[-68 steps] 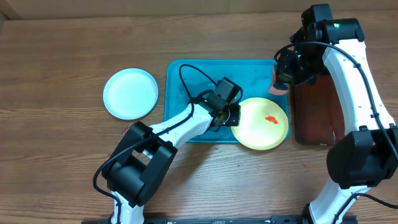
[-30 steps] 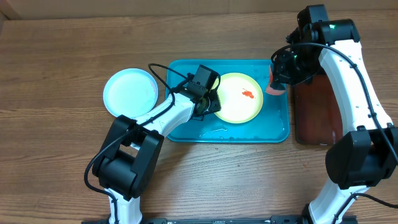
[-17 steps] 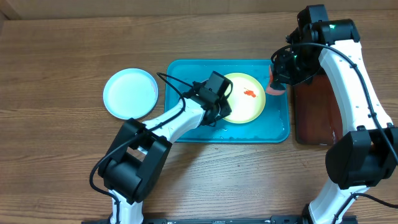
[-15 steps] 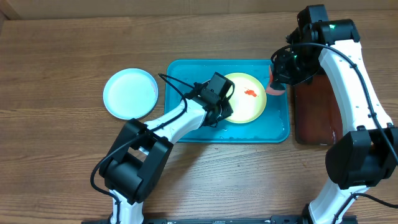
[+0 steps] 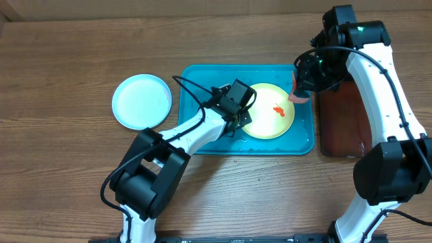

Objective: Clean dirty plates on tray and stack at the side
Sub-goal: 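Pull the yellow plate toward tray center with the left gripper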

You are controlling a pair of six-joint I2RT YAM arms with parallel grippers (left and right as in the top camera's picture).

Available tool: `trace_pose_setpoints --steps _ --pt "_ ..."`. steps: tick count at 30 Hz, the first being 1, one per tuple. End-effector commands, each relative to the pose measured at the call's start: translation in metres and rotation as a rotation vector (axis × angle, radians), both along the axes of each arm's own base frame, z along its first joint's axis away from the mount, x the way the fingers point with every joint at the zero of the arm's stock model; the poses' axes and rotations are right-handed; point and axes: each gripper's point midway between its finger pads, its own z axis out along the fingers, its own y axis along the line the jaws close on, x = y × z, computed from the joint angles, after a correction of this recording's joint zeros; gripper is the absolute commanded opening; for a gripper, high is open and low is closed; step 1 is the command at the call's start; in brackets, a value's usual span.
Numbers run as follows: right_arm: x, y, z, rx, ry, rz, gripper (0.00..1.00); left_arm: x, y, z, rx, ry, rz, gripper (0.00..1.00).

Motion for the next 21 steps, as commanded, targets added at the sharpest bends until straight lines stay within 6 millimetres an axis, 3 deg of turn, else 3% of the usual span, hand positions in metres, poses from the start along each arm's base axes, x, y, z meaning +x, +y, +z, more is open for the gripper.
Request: trace_pose_setpoints --steps 1,7,12,14,18,21 --pt "0.001 0.001 0.003 -0.001 -0.017 0.01 0.04 0.019 0.028 -0.012 0.168 -0.071 -0.079 0.04" --pt "0.001 0.001 0.003 -0.002 -0.017 0.011 0.04 0.053 0.027 0.005 0.238 -0.236 -0.272 0.04" --pt "0.001 0.001 0.003 -0.002 -0.019 0.011 0.05 0.069 0.02 0.018 0.314 -0.352 -0.439 0.11" --pt "0.001 0.001 0.003 -0.002 -0.019 0.011 0.05 0.069 0.019 0.018 0.325 -0.359 -0.46 0.18" --pt "0.002 0.001 0.003 -0.001 -0.023 0.011 0.05 0.06 0.011 0.013 0.278 -0.325 -0.496 0.44" --pt "0.003 0.001 0.003 -0.001 -0.026 0.011 0.05 0.046 -0.001 0.008 0.169 -0.266 -0.517 0.46"
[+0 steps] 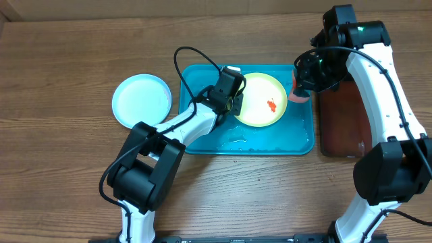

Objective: Clean dirty plates on tray and stack at the side
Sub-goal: 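Pull the yellow plate toward tray center with the left gripper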

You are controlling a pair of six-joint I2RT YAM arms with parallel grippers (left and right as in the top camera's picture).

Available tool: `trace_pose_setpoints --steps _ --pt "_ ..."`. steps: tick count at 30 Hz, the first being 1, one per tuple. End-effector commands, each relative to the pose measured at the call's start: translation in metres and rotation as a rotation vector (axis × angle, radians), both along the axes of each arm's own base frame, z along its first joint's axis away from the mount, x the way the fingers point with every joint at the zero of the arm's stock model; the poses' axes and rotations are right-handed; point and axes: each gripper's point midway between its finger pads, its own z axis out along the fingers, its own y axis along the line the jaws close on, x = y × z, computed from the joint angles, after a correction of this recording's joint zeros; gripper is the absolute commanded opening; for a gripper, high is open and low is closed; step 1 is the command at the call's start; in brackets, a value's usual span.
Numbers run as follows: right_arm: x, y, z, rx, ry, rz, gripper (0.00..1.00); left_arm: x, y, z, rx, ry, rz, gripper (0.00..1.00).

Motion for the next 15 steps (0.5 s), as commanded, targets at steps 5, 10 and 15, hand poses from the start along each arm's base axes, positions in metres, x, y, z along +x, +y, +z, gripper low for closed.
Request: trace_pose_setpoints --steps 5,10,15 --pt "0.001 0.001 0.003 -0.002 -0.018 0.011 0.05 -0.039 -0.011 -0.024 -0.194 0.276 0.161 0.39" --pt "0.001 0.001 0.003 -0.002 -0.017 0.011 0.05 -0.044 -0.004 -0.03 -0.224 0.328 0.293 0.33" --pt "0.0 0.001 0.003 -0.002 -0.013 0.011 0.05 -0.034 0.011 -0.029 -0.165 0.261 0.347 0.04"
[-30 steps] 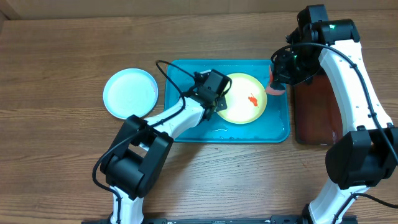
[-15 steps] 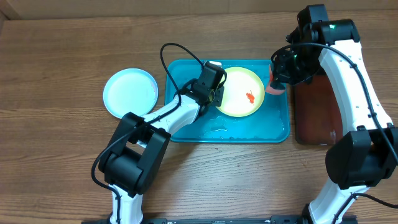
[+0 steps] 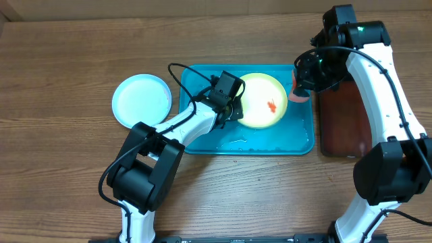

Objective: Clean dirty plates on tray and stack at the side
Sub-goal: 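Pull the yellow plate toward tray center with the left gripper, then bring the sponge in the right gripper down onto the yellow plate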

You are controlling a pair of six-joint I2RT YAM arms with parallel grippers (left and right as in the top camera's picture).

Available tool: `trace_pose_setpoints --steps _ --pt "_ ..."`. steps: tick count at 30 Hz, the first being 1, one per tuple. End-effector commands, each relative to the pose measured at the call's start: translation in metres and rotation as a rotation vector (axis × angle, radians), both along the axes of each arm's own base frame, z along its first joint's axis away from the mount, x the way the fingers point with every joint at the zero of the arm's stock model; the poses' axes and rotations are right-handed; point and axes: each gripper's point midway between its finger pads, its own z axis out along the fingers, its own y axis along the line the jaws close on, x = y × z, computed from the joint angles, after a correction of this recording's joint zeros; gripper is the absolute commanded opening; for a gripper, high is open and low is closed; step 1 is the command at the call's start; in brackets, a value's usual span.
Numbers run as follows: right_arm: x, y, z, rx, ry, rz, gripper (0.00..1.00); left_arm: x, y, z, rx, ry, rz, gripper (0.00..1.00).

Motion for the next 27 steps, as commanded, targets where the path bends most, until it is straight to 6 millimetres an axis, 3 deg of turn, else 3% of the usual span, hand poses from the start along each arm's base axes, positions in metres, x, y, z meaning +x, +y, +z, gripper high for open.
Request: trace_pose_setpoints --steps 1,7,14,20,27 --pt "-0.001 0.002 0.003 -0.002 -0.012 0.011 0.05 0.001 0.016 -0.012 0.049 0.009 0.082 0.04" --pt "0.001 0.014 0.002 -0.001 -0.026 0.042 0.04 0.007 0.017 -0.004 0.055 0.002 -0.019 0.04" --pt "0.002 0.039 -0.008 0.0 -0.02 0.098 0.04 0.016 0.036 0.01 0.076 0.044 0.021 0.04" --pt "0.008 0.074 -0.038 -0.011 -0.003 0.164 0.04 0.016 0.033 0.016 0.035 0.07 0.013 0.04" --pt "0.015 0.094 -0.079 -0.077 0.026 0.174 0.04 0.005 0.023 0.015 -0.045 0.137 -0.024 0.04"
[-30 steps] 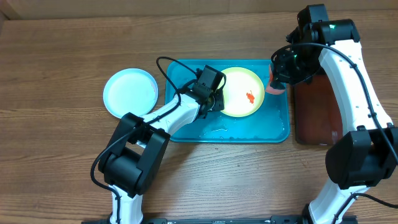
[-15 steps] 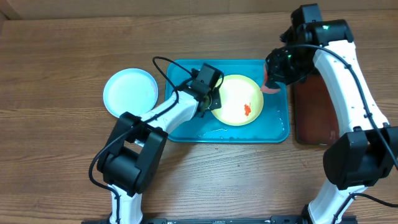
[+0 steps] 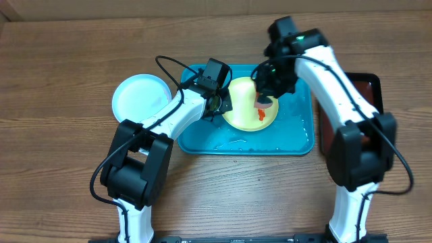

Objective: Clean dirty plates on tray and stack at the side
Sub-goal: 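Bring the sponge in the right gripper down onto the yellow plate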

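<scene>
A yellow-green plate (image 3: 241,112) is held tilted over the blue tray (image 3: 270,138), with my left gripper (image 3: 225,102) shut on its left rim. A red stain (image 3: 261,115) shows on the plate's right side. My right gripper (image 3: 268,94) is shut on a pink sponge (image 3: 265,102), which sits on the plate just above the stain. A clean pale-blue plate (image 3: 140,101) lies on the table left of the tray.
A dark brown board (image 3: 368,101) lies on the table right of the tray, partly under the right arm. Water streaks glisten on the tray floor (image 3: 236,142). The left arm's cable loops above the tray's left corner.
My right gripper with the sponge has moved left from the tray's right rim onto the plate, just above the red stain. The left gripper has shifted the plate a little left.
At first the yellow plate lay in the tray's right half with my left gripper at its left rim and the sponge held by the tray's right corner. Then the plate was raised and tilted, farther back and left. Now the sponge rests on it.
</scene>
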You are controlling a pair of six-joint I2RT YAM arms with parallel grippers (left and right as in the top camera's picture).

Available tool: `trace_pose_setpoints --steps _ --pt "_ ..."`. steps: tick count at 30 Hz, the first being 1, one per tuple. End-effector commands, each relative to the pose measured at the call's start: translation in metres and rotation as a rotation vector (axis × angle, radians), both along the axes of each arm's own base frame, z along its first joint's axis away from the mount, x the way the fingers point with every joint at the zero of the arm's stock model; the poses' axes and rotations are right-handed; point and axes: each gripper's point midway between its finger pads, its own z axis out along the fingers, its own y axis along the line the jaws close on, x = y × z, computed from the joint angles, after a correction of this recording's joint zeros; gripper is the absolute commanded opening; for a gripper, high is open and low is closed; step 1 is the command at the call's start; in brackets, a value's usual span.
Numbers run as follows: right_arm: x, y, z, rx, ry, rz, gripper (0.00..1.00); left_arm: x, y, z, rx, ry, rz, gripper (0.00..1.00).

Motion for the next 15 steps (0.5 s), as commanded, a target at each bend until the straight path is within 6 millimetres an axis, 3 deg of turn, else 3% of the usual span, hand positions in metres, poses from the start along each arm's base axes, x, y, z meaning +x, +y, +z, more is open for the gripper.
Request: trace_pose_setpoints --steps 1,4,15 --pt "0.004 0.0 -0.013 -0.048 -0.002 -0.017 0.04 -0.002 -0.01 0.002 -0.075 0.037 -0.043 0.04" --pt "0.006 -0.004 -0.025 -0.088 0.008 -0.036 0.04 -0.002 -0.009 0.004 -0.126 0.063 -0.044 0.04" --pt "0.006 -0.011 -0.04 -0.092 0.016 -0.049 0.04 0.01 0.013 0.005 -0.151 0.055 -0.031 0.04"
